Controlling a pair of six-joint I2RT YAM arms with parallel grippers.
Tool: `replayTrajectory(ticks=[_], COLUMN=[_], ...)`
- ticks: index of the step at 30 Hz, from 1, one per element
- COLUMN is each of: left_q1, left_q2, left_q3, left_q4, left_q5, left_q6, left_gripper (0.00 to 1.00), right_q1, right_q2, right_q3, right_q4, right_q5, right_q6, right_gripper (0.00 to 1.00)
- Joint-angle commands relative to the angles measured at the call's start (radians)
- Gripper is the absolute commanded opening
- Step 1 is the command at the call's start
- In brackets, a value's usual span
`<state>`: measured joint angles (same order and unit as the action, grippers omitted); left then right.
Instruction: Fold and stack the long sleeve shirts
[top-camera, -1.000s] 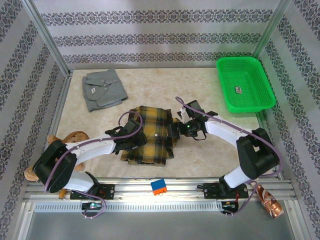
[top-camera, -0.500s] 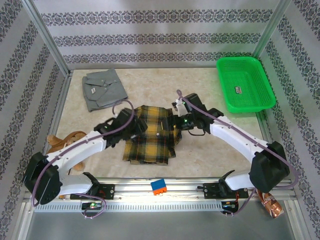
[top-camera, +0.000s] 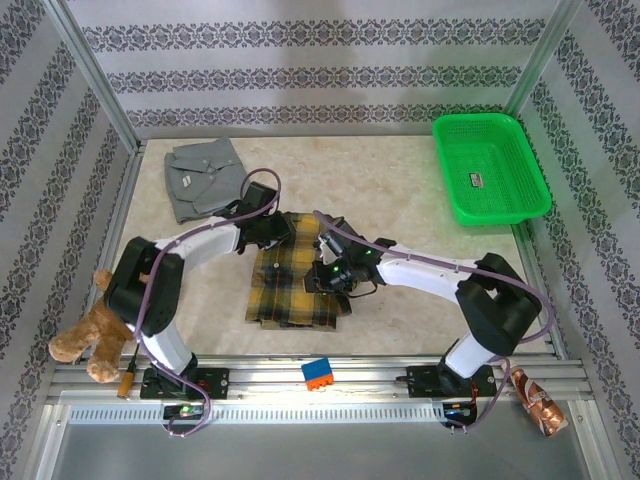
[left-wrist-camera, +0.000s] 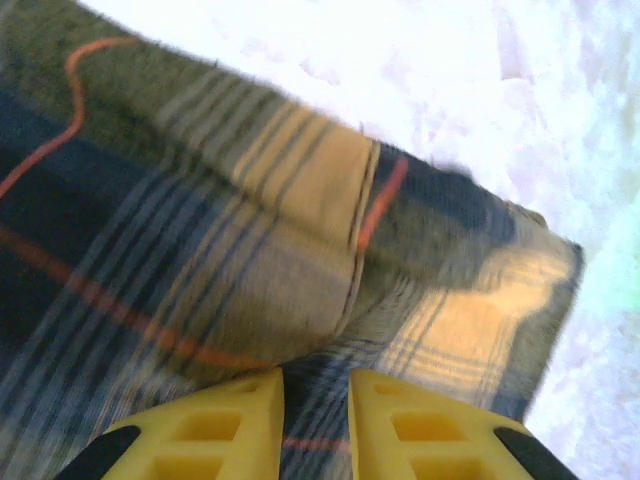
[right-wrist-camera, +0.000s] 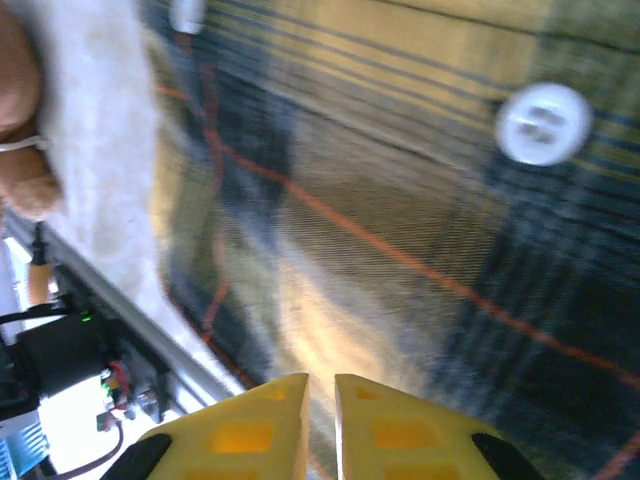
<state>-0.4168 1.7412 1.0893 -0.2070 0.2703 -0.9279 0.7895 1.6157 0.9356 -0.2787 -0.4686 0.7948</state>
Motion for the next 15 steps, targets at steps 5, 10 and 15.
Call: replayTrajectory(ticks=[5, 10, 15], left_q1=[0.001, -0.016, -0.019], left_q2=[0.166, 0.194, 0.058], left_q3=[0.083, 0.06, 0.044], left_q4=[0.023, 0.118, 0.106], left_q5=[-0.098, -0.061, -0.051], left_q6=[0.083, 0.059, 0.053], left_gripper=[0.23, 0.25, 0.39], right_q1=[0.005, 0.005, 0.005], right_q2=[0.111, 0.098, 0.021], right_q3=[-0.068, -0.105, -0.058], right_q4=[-0.058, -0.053, -0.101], right_q5=[0.156, 0.203, 0.202], right_q6=[0.055, 0.084, 0.07], right_gripper=[0.08, 0.09, 0.2])
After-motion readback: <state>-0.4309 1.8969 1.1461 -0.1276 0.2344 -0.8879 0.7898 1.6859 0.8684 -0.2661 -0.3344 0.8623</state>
